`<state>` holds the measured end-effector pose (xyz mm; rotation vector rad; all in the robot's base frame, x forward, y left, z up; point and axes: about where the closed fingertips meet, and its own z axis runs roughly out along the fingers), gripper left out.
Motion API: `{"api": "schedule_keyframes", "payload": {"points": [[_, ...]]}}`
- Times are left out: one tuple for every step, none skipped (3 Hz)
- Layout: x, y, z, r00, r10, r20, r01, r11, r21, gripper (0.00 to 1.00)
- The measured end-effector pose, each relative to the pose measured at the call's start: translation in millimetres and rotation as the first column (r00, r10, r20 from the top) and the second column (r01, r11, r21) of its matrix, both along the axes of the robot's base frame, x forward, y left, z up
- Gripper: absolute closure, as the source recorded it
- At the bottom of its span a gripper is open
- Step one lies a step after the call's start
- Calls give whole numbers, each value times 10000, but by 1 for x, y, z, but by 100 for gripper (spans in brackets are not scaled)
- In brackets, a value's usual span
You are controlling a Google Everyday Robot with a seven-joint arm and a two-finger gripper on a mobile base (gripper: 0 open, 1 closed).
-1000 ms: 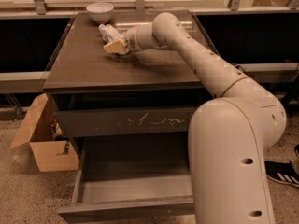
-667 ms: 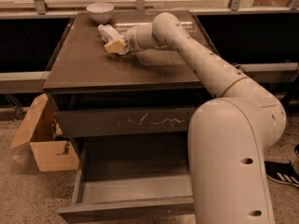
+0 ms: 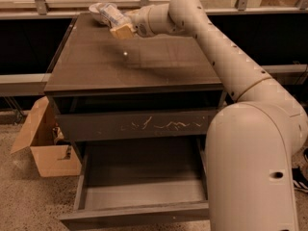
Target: Place blue plastic bottle into middle drawer
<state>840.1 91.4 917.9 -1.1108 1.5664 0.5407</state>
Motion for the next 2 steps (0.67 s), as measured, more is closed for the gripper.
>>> {"api": "schedule_keyframes", "payload": {"points": [[-1, 1, -1, 9999, 80, 68, -80, 9999, -76, 100], [-5, 6, -1, 9987, 501, 78, -500, 9986, -178, 100]]}}
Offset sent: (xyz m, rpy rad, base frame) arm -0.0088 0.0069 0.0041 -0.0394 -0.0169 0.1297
